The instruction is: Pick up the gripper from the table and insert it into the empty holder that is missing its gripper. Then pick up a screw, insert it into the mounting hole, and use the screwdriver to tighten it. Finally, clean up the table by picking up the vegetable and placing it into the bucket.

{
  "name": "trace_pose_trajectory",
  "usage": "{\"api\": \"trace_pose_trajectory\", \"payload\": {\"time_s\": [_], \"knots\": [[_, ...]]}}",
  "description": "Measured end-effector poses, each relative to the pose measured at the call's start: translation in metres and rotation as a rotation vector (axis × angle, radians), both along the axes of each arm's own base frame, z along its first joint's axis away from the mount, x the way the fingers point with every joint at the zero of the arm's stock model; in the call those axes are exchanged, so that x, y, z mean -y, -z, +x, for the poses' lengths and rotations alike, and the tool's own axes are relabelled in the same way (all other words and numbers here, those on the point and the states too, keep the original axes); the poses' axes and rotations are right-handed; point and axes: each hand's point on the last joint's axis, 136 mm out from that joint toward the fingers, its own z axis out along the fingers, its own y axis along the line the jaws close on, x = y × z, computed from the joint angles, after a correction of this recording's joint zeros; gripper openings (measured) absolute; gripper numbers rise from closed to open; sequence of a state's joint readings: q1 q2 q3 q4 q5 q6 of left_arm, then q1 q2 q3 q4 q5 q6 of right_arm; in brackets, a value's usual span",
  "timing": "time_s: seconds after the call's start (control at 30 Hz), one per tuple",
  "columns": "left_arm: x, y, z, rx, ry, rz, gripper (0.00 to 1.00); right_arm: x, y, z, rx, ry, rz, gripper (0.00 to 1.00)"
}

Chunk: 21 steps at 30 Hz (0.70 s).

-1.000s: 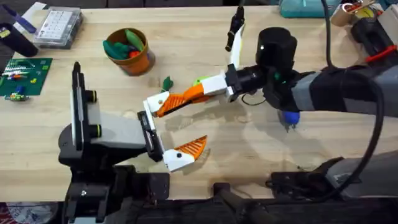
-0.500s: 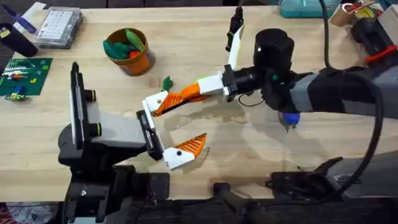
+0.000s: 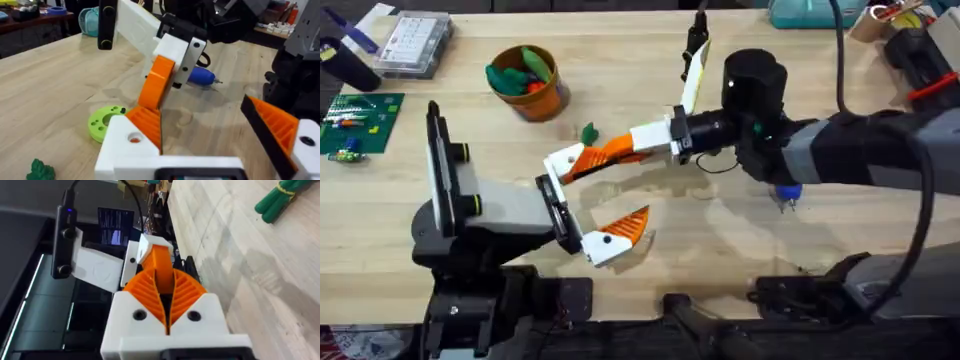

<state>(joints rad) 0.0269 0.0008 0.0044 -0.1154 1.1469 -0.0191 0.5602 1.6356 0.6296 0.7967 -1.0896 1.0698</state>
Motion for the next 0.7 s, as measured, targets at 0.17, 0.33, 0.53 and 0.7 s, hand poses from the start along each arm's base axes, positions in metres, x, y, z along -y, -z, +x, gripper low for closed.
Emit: {"api": "trace_pose_trajectory", "payload": {"time_s": [0.17, 0.33, 0.53, 0.7], "knots": [[-0.0003, 0.0000, 0.0007, 0.000, -0.004, 0.000, 0.986, -0.0009, 0.0001, 0.0014, 0.005, 0.010, -0.001, 0.008], [-0.0006, -0.0001, 0.0012, 0.001, -0.007, 0.001, 0.986, -0.0016, -0.0013, 0.0024, 0.011, 0.019, -0.002, 0.008], [-0.0011, -0.0001, 0.0018, 0.002, -0.012, 0.001, 0.987, -0.0032, -0.0029, 0.0045, 0.006, 0.021, -0.006, 0.008], [-0.0015, -0.0001, 0.0023, 0.001, -0.015, 0.001, 0.986, -0.0042, -0.0020, 0.0055, -0.011, 0.021, -0.020, 0.008]]}}
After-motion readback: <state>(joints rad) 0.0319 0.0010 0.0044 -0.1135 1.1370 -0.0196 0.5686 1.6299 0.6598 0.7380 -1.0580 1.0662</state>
